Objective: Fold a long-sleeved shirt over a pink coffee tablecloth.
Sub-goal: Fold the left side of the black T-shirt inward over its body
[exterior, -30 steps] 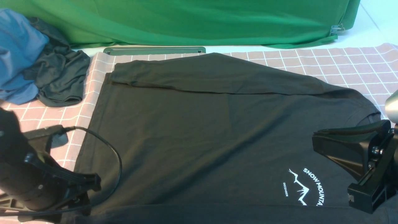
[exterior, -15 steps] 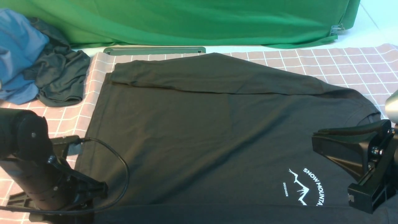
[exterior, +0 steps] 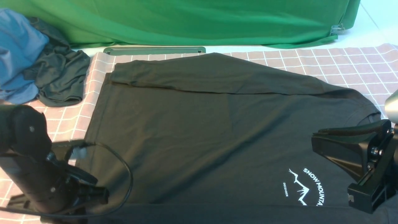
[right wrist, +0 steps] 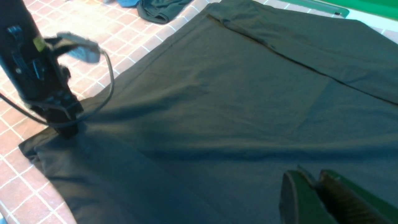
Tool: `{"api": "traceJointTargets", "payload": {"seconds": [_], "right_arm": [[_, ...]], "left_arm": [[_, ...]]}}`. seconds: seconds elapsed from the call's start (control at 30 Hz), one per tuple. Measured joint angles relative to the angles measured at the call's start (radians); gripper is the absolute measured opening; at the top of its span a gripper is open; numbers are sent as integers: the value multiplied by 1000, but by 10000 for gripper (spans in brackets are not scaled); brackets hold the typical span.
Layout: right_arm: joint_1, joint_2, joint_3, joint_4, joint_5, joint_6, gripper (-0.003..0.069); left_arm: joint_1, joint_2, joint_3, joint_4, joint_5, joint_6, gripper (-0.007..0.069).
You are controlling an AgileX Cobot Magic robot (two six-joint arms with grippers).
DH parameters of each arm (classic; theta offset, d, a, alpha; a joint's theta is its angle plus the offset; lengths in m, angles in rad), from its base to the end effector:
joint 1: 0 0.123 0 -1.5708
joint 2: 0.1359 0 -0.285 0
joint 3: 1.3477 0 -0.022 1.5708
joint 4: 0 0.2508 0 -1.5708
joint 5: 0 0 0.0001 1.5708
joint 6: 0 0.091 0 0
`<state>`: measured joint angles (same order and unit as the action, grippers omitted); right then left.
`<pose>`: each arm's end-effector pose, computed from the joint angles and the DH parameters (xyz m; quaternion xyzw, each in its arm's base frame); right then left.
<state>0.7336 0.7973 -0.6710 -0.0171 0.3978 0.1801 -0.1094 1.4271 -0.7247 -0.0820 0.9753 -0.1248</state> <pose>0.1224 0.1095 0.3256 -0.2352 0.8101 0.2306 0.4851 0.2116 -0.0295 0.1904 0.0310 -0.9989 0.0323 0.0137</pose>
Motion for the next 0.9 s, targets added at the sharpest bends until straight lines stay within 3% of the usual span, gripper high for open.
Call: {"api": "traceJointTargets", "payload": {"seconds": [0.2,0.47,0.9], "right_arm": [[0,0,0,0,0,0,132],[0,0,0,0,-18,0,141],[0,0,0,0,-22,8,144]], "left_arm": [[0,-106,-131,0,108,-2,45],[0,-105,-309,-3,121,-45,45],[0,51,-456,74,-56,-48,45]]}}
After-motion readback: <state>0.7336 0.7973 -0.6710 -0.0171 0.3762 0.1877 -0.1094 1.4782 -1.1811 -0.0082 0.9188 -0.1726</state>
